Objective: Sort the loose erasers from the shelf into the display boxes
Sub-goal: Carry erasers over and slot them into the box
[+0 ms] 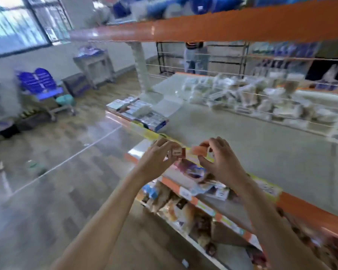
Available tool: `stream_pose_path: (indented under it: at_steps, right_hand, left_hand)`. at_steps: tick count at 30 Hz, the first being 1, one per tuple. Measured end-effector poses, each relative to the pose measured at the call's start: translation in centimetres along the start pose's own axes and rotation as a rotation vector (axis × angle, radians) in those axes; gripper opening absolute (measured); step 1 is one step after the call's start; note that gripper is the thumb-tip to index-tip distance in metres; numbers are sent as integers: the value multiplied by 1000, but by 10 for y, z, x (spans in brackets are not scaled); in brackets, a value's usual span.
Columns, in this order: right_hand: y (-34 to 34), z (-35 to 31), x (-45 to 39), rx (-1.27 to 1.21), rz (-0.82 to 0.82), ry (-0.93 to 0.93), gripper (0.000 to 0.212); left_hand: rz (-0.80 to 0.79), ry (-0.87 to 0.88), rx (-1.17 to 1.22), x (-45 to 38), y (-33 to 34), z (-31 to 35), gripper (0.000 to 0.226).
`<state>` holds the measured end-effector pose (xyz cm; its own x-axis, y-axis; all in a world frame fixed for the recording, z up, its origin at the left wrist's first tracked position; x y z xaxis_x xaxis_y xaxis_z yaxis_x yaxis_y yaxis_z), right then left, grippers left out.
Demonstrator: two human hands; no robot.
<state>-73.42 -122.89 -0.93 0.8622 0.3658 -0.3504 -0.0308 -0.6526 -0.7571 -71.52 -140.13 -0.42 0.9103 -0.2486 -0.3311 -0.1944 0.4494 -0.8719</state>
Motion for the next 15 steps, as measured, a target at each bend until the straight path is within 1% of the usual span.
stream_pose_path:
  at_steps: [3,7,8,11,15]
  right_hand:
    - [45,-38,-30,-38,-15,1,42]
    - [94,-70,-69,-57,-55,9,53]
    - [103,-74,-81,-48,-69,15,51]
    - [124,-77,-124,-11,-57,15,36]
    - [149,-79,-194,10,10,1,30]
  left_hand:
    - [10,5,-20,10,-25,-54,29]
    - [38,-12,42,5,-45,-118,28]
    - [41,-15,57,0,-48,-133,28]
    - [36,-5,64,-22,-59,-178,27]
    - [24,-2,31,-62,-71,-243,31]
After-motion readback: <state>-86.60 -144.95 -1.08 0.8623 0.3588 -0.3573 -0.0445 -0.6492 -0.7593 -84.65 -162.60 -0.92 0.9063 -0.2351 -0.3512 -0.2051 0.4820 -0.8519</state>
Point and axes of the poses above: each hand's wrist, its own x-axis away from the middle knuckle, its own y-axis out of the palm, z = x × y, the point moved 7 cm from there along -x, towards the middle knuckle, and after that the axes turned 2 degrees about -z, right-handed, at the moved point
